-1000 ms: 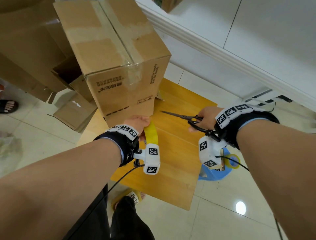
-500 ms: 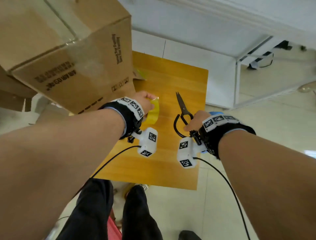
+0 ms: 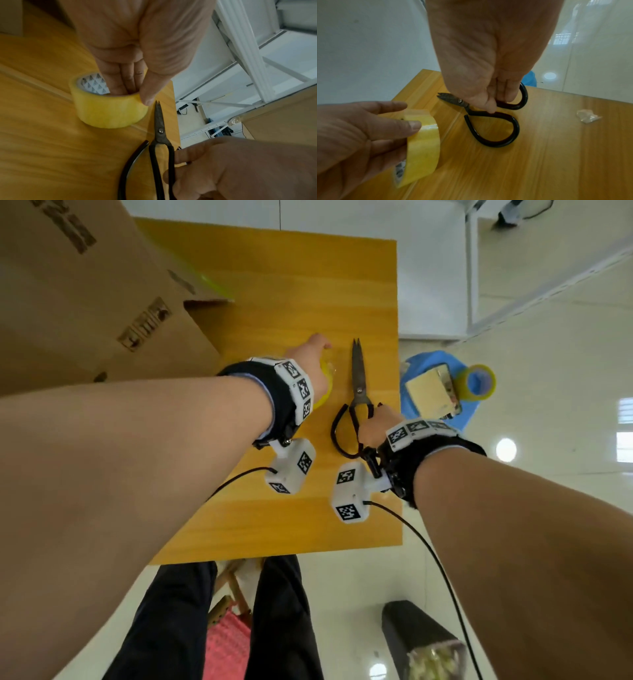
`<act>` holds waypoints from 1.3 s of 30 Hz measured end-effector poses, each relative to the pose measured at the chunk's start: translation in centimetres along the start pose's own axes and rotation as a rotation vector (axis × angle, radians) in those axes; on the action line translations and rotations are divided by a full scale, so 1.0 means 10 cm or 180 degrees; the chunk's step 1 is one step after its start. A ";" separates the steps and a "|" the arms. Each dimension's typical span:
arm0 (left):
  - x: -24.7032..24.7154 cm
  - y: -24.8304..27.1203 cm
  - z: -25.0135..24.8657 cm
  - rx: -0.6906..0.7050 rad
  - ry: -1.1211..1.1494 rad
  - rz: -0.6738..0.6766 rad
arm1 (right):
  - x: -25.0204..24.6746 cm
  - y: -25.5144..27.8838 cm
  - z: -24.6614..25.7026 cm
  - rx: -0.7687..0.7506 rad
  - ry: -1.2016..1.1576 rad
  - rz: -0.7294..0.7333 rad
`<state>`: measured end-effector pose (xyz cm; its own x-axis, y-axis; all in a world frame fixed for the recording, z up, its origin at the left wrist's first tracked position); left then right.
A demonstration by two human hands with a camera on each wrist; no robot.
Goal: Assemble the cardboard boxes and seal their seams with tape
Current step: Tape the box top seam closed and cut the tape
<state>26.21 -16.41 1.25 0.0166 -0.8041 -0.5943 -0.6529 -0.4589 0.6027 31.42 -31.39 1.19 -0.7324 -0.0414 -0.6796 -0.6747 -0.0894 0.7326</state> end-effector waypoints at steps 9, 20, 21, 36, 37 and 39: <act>0.12 -0.13 -0.01 -0.0247 -0.0107 0.0250 | -0.07 -0.08 0.00 -0.0302 0.0530 0.0238; -1.00 0.52 -0.61 -0.0074 0.0731 -0.0234 | -1.15 0.74 0.67 -0.1442 0.1970 -0.0184; -1.13 0.62 -0.67 -0.0005 0.0853 -0.0264 | -1.26 0.83 0.75 -0.1462 0.1935 -0.0233; -4.21 1.81 0.37 -0.0274 0.0314 -0.2311 | -1.27 2.53 2.40 -0.1526 -0.2765 0.1568; -4.28 1.77 0.58 -0.0548 0.0113 -0.2171 | -1.19 2.58 2.46 -0.1462 -0.2835 0.1646; -4.36 1.65 0.95 -0.0951 -0.0384 -0.1873 | -1.03 2.63 2.54 -0.1393 -0.2954 0.1803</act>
<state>7.54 14.67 31.99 0.2096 -0.3478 -0.9138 -0.3229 -0.9068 0.2711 18.92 -8.07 28.35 -0.8258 0.5407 0.1602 -0.2745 -0.6335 0.7234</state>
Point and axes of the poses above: each hand's wrist, its own y-axis away from the middle knuckle, its own x-axis out of the palm, z = x × y, the point moved 1 cm from there along -y, towards the middle knuckle, and after that the axes turned 5 degrees about -z, right-handed, at the moved point
